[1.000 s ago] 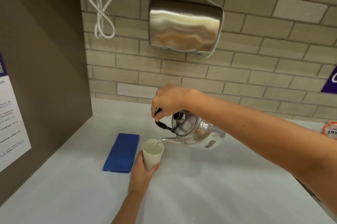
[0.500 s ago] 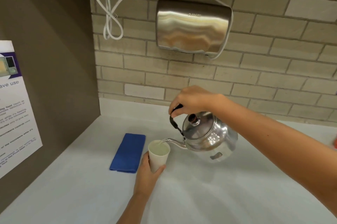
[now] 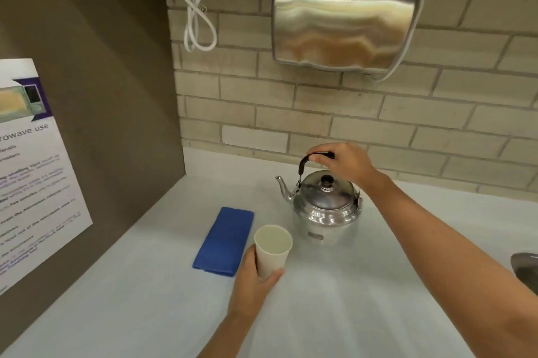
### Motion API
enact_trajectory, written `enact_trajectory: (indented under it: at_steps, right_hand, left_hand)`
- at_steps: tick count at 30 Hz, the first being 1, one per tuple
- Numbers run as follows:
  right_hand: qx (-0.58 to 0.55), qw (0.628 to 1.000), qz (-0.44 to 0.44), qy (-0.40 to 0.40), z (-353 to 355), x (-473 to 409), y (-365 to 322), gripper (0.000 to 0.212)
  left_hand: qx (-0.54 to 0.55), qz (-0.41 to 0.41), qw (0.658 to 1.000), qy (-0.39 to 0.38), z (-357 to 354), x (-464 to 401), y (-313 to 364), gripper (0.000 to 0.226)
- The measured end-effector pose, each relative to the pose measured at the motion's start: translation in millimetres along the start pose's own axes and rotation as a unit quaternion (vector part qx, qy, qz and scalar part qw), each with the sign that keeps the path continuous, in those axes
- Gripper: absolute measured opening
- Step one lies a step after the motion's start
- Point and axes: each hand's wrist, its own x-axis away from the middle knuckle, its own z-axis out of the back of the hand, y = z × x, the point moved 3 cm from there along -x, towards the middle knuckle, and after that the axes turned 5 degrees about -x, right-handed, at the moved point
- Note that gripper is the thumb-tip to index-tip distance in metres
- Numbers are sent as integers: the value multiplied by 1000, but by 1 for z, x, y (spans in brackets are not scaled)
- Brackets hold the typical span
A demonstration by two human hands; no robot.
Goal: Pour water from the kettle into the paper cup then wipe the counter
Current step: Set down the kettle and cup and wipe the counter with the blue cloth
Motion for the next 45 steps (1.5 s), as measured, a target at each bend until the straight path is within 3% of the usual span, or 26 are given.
enact_trajectory:
  at_steps: [8,18,22,24,27,31,37,39,41,45]
  right_hand:
    - [-48,998,-38,-12,-68,-22,28,17]
    - [-58,997,-45,-29,-73,-28,34,22]
    - [8,999,-19,-42,-60,-16,24,37]
    - [63,998,2,15,-46,2,17,42]
    - [7,993,-5,121,-40,56,8,35]
    - [-13,996,-62,66,-74,145,8,26]
    - [89,975,-203,-32,-108,234,40,35]
    - [131,964,-228,-37,-110,245,49,37]
    - [148,957,-243,-45,-111,248,55,39]
    - [142,957,-248,-46,-118,251,63,40]
  left_hand:
    - [-1,-5,1000,6,-1,-2,-5,68]
    - [-4,-7,1000,4,1,0,-2,65]
    - [-10,-6,1000,-26,4,2,4,72]
    - [-31,-10,998,-45,11,6,6,78]
    - [-90,-42,992,-84,33,18,10,76]
    - [-117,-102,985,-73,70,11,18,59]
    - [-305,-169,937,16,89,-68,22,33]
    - [-379,-139,915,-28,81,-98,12,38]
    - [-452,-104,874,-144,63,-117,-4,46]
    - [-496,-122,847,-150,44,-125,-31,49]
